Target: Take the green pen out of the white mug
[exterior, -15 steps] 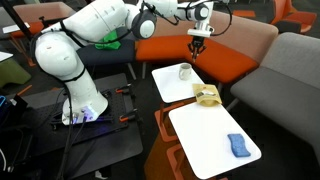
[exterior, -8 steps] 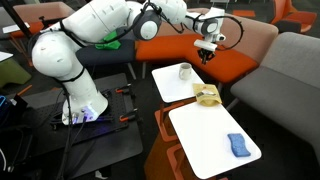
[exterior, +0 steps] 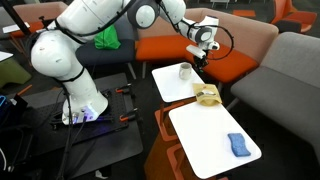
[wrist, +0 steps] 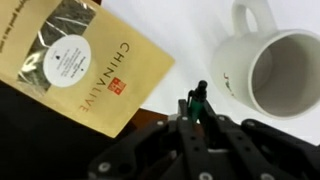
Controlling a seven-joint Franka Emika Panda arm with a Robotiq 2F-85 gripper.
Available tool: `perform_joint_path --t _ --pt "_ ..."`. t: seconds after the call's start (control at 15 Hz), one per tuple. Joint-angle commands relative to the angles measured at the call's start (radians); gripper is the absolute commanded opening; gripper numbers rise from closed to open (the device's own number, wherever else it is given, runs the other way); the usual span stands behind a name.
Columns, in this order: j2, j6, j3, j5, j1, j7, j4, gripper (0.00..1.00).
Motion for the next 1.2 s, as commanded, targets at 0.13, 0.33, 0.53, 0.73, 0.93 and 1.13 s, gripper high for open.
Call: perform_joint_path --t 0.13,0.33,0.53,0.73,0.93,1.13 --pt "-0.214 0.147 -0.07 0.025 0.036 0.17 -0.356 0.04" --pt "-0.304 0.241 -0.095 0.025 0.047 0.247 -0.532 0.04" --pt "-0.396 0.36 -0.112 0.03 0.054 0.298 -0.727 0.04" --pt "-0.496 0.475 -0.115 0.028 0.057 0.298 -0.941 0.04" --pt "-0.552 0.673 -0.141 0.004 0.074 0.29 -1.117 0.04" --pt "-0.533 0.808 -0.143 0.03 0.061 0.235 -1.167 0.04"
